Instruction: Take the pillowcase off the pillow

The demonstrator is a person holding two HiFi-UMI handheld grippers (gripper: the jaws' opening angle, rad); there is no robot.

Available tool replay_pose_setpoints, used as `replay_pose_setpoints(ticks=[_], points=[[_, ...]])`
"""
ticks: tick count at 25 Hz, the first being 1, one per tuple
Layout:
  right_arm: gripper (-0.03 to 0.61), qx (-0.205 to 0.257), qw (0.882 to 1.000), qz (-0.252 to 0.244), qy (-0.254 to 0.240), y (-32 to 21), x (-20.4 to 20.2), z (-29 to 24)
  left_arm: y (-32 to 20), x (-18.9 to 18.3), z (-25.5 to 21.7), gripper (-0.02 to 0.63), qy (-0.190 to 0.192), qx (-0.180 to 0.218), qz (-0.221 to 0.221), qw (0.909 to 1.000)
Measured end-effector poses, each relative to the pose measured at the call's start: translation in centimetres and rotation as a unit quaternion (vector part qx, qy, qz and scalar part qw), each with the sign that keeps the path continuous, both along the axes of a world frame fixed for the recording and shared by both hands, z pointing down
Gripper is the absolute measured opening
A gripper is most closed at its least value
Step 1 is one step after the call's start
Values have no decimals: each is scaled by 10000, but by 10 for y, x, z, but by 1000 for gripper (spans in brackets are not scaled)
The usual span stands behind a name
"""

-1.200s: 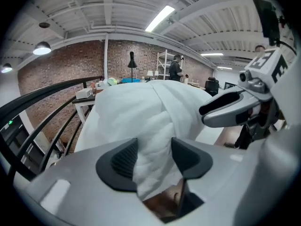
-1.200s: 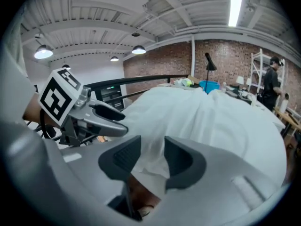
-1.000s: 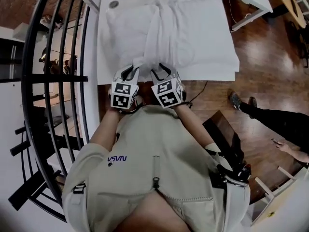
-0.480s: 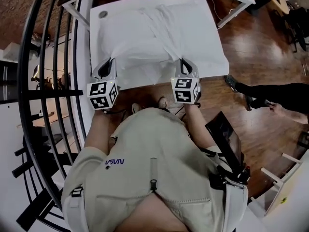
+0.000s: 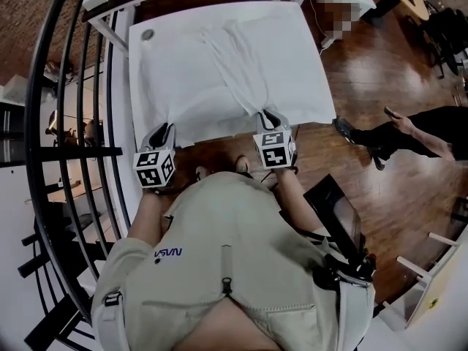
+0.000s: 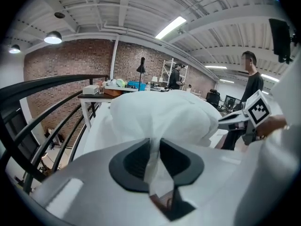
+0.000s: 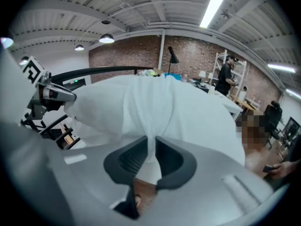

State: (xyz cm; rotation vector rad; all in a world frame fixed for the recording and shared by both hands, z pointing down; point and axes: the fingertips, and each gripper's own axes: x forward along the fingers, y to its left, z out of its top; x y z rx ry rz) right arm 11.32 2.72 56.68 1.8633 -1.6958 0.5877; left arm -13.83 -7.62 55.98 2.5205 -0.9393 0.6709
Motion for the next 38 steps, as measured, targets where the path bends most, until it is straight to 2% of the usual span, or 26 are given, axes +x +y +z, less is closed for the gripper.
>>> replay_pose_setpoints(ticks=[4,10,15,22,27,32,38], points=[[63,335,9991,-172,-217,4,-8,-20,3,5,-28,103,229,-13,45,9997],[63,878,9936,-487,-508,4,-13,-58,2,32,-80,117,571,474,-46,9972],[63,1278,9885,-611,-527,-9,13,-81,-9,67,-91,195,424,599,137,9972],[63,1592,9839,-661,-472,-51,34,-114,-39,101,-109,211,242,881,445,9948],[63,1524,9849,-801,-184,-95,42,-141,-87,135,-116,232,551,843,873,9911],[63,1372,9853,-1017,51,-149,31,-157,-144,152,-113,276,641,902,1254,9859],[64,1168,9862,-1170,27,-210,34,-158,-182,170,-92,302,340,697,1377,9874]])
